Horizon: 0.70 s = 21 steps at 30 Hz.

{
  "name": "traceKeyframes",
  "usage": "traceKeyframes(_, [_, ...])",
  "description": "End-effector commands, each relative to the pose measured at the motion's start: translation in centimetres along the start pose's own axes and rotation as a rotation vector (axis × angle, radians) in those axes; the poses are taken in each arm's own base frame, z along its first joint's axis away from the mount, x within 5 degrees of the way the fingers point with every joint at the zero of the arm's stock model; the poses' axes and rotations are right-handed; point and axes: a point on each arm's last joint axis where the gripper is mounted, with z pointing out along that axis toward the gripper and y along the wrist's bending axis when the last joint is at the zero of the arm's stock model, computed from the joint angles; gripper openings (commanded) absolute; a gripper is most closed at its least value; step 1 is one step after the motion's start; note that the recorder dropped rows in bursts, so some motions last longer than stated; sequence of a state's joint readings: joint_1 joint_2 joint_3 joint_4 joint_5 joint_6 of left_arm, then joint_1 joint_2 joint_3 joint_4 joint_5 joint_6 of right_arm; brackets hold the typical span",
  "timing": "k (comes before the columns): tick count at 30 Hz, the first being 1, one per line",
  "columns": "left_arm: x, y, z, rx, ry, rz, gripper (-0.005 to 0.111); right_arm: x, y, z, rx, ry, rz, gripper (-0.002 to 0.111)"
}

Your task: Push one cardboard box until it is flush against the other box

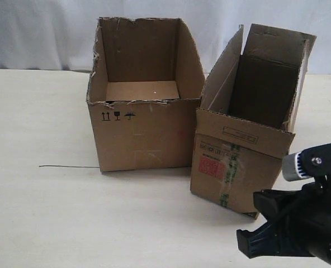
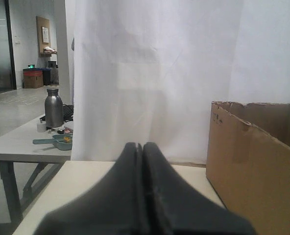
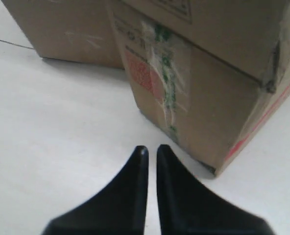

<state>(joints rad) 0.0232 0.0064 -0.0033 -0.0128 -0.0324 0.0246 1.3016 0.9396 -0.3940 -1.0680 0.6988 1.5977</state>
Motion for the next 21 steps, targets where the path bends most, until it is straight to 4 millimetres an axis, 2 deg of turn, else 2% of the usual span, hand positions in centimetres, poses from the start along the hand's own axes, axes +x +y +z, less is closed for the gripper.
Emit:
traceKeyframes(1, [0.0, 0.0, 0.0, 0.007, -0.006, -0.002, 0.0, 0.1, 0.1, 1.0, 0.039, -0.047, -0.057, 0.005])
traceKeyframes(10, [0.0, 0.0, 0.0, 0.007, -0.006, -0.002, 0.0, 0.6, 0.4, 2.9, 0.136, -0.069, -0.128, 0.005])
traceKeyframes(21, [0.0, 0.0, 0.0, 0.007, -0.006, -0.002, 0.0, 0.3, 0.1, 4.0, 0.28, -0.132, -0.226, 0.005])
